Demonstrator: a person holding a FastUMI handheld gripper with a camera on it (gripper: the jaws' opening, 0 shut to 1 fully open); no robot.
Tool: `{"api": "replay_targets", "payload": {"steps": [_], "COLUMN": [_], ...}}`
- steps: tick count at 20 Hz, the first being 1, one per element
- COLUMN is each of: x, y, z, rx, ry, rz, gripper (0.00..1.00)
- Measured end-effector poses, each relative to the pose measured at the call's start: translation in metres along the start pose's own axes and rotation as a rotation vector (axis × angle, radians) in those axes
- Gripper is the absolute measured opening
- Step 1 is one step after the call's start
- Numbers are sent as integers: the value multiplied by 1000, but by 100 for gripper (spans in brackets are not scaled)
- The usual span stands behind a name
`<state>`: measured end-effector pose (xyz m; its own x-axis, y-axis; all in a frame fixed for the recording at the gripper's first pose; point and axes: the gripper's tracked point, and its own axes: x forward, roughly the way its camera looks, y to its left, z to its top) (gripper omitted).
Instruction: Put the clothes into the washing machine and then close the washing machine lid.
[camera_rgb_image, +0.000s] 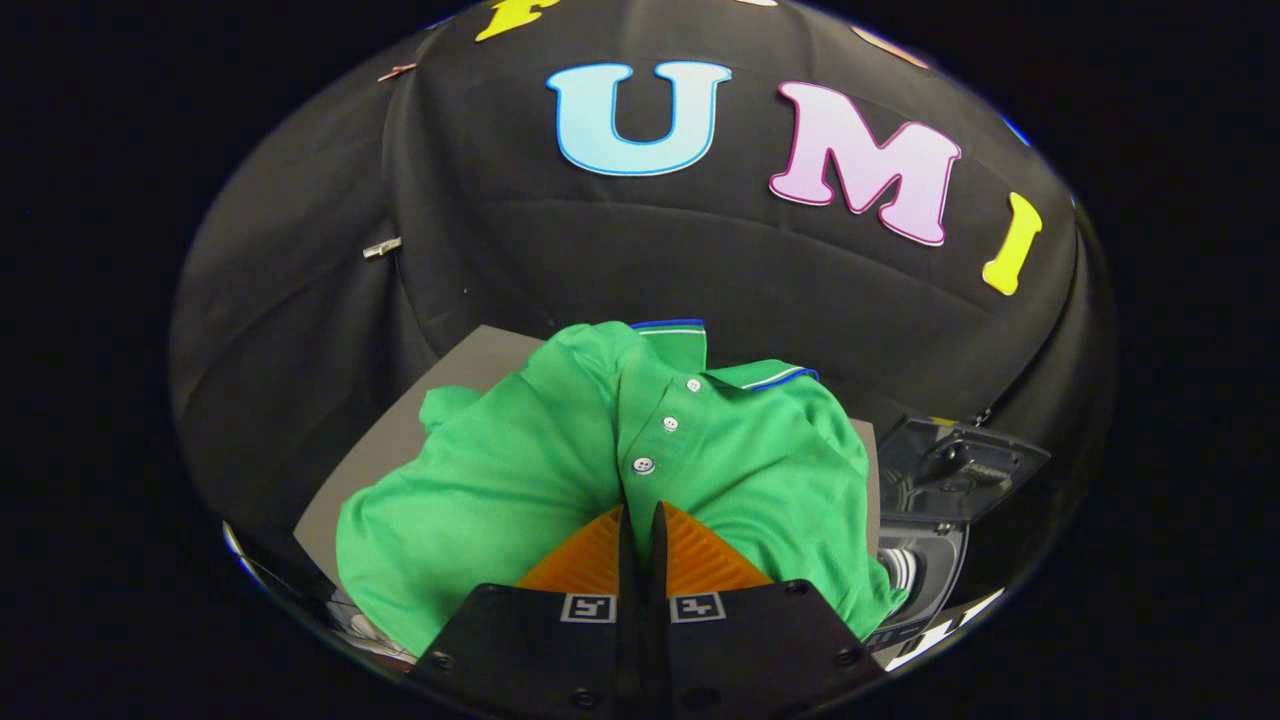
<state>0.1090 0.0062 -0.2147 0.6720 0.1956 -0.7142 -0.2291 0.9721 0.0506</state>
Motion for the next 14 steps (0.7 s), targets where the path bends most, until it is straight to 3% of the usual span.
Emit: {"api": "replay_targets", "payload": {"steps": [4,7,14], "x": [-11,-14,-33], "y": [-13,-18,-34], "z": [6,2,-3], "rx": [32,-50,-120], "ry": [-21,-36,-90], "rz": [22,55,218], "gripper": [5,5,5]}}
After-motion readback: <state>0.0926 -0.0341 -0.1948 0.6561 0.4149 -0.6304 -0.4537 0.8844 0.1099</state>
